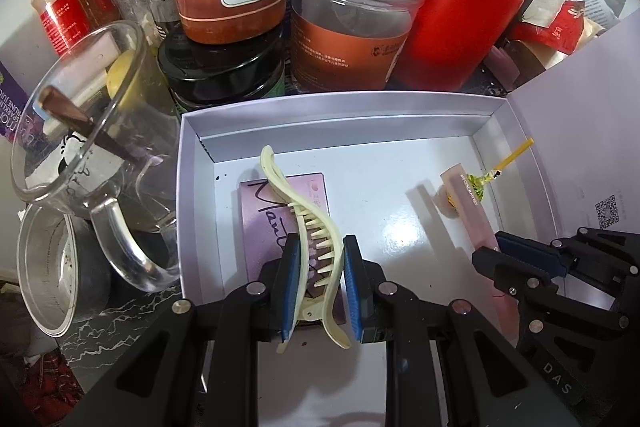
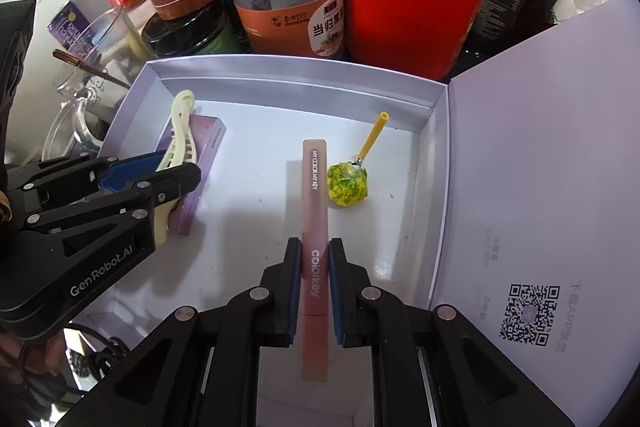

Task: Organize rigid objects
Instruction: 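Lower the lipstick and hair clip into the white box and open both grippers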

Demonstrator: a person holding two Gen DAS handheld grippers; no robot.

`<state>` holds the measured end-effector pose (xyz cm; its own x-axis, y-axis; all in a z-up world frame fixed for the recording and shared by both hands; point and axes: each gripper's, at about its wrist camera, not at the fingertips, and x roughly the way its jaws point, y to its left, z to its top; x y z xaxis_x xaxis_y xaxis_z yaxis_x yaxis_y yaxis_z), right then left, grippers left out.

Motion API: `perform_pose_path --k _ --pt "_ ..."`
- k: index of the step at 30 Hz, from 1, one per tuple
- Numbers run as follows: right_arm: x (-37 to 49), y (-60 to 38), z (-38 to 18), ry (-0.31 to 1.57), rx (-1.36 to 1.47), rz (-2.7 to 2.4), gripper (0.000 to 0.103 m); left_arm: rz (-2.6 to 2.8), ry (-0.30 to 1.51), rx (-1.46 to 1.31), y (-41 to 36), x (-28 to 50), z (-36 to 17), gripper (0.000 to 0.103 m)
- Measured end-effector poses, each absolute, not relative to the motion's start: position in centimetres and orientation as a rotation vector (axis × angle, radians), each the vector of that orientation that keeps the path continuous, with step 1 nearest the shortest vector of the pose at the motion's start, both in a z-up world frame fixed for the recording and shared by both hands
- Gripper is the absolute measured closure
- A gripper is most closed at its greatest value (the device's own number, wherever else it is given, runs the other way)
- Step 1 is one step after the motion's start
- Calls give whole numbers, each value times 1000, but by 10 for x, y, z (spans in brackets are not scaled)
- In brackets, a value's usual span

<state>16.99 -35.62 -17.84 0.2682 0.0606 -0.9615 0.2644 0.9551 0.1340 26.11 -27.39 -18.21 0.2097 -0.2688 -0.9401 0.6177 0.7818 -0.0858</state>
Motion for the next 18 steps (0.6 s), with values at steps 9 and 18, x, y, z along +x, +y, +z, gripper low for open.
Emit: perform_pose_path --k 9,18 --pt "170 -352 -172 1301 258 -160 89 -618 1234 376 -278 261 -179 82" --pt "166 -352 -147 1271 236 -171 89 -575 1213 398 -281 256 -160 77"
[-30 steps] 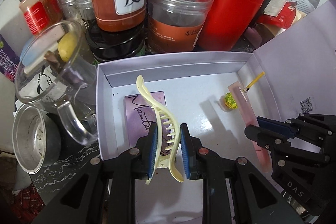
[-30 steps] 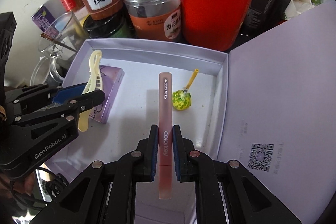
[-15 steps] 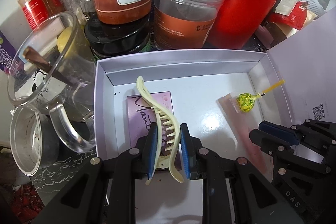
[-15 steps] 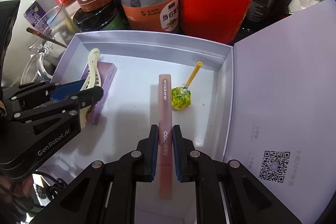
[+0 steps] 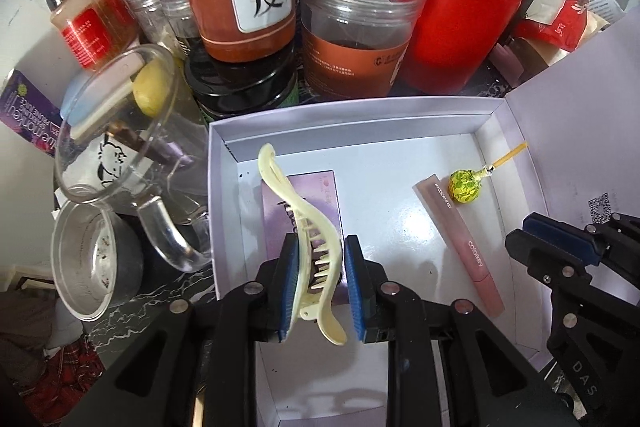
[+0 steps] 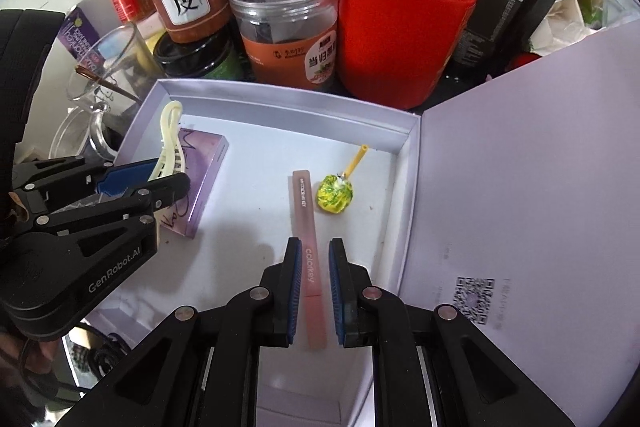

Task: Organize rigid objects
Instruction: 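Lower the lipstick and hair clip into the white box and open both grippers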

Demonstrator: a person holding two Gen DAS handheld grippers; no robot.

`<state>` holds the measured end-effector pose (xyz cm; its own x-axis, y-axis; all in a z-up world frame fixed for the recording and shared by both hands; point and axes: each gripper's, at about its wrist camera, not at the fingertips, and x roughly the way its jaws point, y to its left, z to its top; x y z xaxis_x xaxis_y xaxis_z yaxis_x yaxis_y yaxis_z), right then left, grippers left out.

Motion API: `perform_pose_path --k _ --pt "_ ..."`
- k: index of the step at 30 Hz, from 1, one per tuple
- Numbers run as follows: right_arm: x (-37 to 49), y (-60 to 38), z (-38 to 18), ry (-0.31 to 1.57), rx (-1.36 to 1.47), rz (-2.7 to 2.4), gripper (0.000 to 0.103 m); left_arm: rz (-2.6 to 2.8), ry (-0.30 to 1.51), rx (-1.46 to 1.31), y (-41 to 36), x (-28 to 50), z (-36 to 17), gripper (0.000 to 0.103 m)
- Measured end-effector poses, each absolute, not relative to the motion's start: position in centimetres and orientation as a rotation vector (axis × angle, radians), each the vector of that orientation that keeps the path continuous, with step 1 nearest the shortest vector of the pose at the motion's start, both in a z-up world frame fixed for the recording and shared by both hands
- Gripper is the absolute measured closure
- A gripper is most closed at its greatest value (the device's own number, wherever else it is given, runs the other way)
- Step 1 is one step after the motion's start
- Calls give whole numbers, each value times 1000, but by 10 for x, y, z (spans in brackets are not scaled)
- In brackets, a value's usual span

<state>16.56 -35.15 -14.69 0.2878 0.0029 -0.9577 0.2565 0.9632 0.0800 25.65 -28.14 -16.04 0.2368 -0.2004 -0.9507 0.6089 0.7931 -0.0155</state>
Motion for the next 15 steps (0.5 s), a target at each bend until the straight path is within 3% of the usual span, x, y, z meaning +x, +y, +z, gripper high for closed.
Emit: perform_pose_path --k 2,4,15 --pt "165 -349 -140 1263 232 -174 89 -569 1202 394 -279 255 -154 64" --pt "162 -349 -133 1255 230 -179 89 -568 1192 380 -278 255 -147 35" --pt "153 -352 -92 1200 220 -186 89 -550 1109 336 -250 248 -91 34"
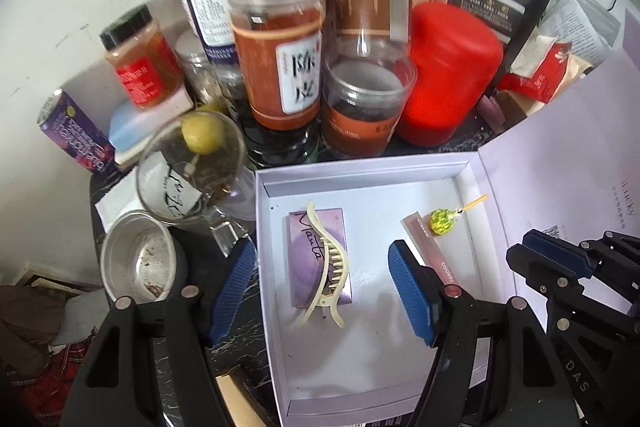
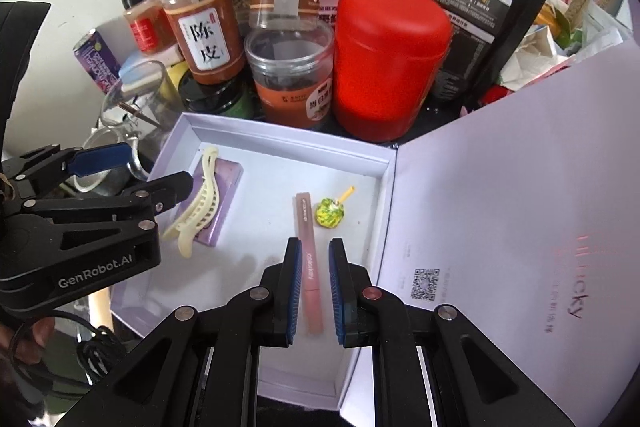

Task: Organize rigid objects
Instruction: 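Lower the lipstick and hair clip into the white box and open both grippers, then raise both grippers out of the white box and back over the table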

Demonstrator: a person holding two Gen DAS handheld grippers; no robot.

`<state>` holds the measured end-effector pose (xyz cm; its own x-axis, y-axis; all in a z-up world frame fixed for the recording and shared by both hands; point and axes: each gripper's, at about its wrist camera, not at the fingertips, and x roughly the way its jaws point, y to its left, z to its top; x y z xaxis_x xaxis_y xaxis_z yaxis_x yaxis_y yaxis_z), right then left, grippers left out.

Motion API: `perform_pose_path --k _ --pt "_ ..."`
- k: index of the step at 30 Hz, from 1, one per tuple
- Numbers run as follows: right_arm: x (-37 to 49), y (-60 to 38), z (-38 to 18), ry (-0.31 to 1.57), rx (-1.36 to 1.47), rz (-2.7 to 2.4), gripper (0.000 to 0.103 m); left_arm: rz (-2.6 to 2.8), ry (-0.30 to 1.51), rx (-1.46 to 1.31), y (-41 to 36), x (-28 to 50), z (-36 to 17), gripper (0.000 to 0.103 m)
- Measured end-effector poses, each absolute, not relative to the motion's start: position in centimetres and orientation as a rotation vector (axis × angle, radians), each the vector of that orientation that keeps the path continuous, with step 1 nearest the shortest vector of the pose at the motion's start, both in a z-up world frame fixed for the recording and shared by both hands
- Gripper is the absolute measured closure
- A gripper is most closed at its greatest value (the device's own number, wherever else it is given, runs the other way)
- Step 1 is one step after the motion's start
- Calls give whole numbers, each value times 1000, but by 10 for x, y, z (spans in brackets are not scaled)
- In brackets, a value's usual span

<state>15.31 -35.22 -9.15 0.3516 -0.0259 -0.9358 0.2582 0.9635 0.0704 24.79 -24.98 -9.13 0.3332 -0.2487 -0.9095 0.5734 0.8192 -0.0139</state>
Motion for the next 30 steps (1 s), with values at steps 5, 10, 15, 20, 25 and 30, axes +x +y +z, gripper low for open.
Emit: perform_pose_path --k 5,10,15,20,25,30 --pt "153 -350 -68 1163 205 -177 89 -536 1073 308 -238 245 -67 34" --pt "153 -344 -43 1123 189 -167 89 -518 1036 285 -224 238 -41 34" --pt "150 -333 -24 1095 179 -142 76 -487 991 253 -203 231 -13 34" --pt "146 -321 -5 1059 159 -128 61 -452 950 235 -184 223 8 33" --pt "139 -310 16 1012 140 -118 50 -424 919 209 -163 213 26 33" --pt "132 -299 35 974 115 -96 44 -399 901 180 -141 201 36 33"
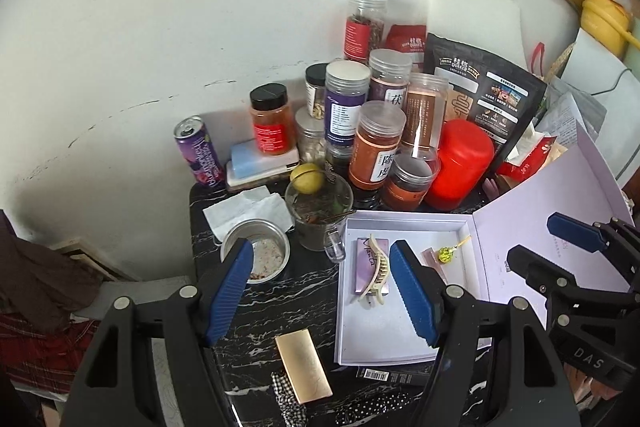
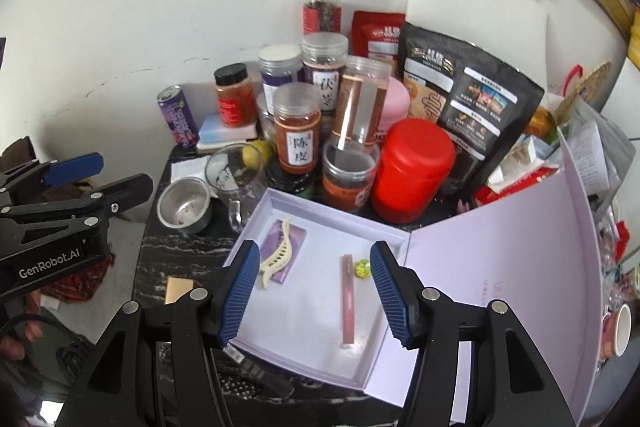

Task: Organize rigid objects
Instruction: 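Raise both grippers out of the white box and back over the table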

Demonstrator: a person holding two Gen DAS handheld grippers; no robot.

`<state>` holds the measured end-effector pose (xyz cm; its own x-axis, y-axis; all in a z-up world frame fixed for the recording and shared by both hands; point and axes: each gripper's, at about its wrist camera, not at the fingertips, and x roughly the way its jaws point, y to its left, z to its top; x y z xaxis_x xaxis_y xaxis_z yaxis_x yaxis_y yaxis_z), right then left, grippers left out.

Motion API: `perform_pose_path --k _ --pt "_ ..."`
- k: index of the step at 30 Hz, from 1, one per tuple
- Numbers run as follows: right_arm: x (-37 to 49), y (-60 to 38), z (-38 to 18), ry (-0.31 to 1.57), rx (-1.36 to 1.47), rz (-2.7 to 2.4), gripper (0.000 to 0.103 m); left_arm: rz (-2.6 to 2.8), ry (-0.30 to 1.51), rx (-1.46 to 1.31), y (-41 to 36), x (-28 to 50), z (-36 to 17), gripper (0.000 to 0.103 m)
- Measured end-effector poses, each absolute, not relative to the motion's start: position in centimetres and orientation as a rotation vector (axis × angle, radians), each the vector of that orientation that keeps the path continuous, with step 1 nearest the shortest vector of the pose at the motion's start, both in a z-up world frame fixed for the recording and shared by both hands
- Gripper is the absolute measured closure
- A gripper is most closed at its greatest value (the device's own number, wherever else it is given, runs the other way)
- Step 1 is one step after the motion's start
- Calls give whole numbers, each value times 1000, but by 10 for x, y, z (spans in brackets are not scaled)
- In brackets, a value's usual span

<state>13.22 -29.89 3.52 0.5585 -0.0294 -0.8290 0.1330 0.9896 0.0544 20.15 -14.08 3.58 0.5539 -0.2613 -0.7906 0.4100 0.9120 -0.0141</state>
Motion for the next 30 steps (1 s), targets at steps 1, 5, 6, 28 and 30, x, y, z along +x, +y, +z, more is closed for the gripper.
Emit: perform_pose_path --k 1,5,6,28,30 --pt "130 -295 39 964 105 -92 43 -396 897 171 -137 199 38 33" --pt "125 -284 49 943 78 -72 42 -370 876 158 -121 187 47 33" --pt "124 -281 50 941 76 -67 42 -365 872 154 -117 184 50 33" --pt "84 -212 69 917 11 97 42 -262 817 109 -49 119 74 0" --pt "80 -209 66 926 11 107 42 -253 825 114 -45 114 71 0"
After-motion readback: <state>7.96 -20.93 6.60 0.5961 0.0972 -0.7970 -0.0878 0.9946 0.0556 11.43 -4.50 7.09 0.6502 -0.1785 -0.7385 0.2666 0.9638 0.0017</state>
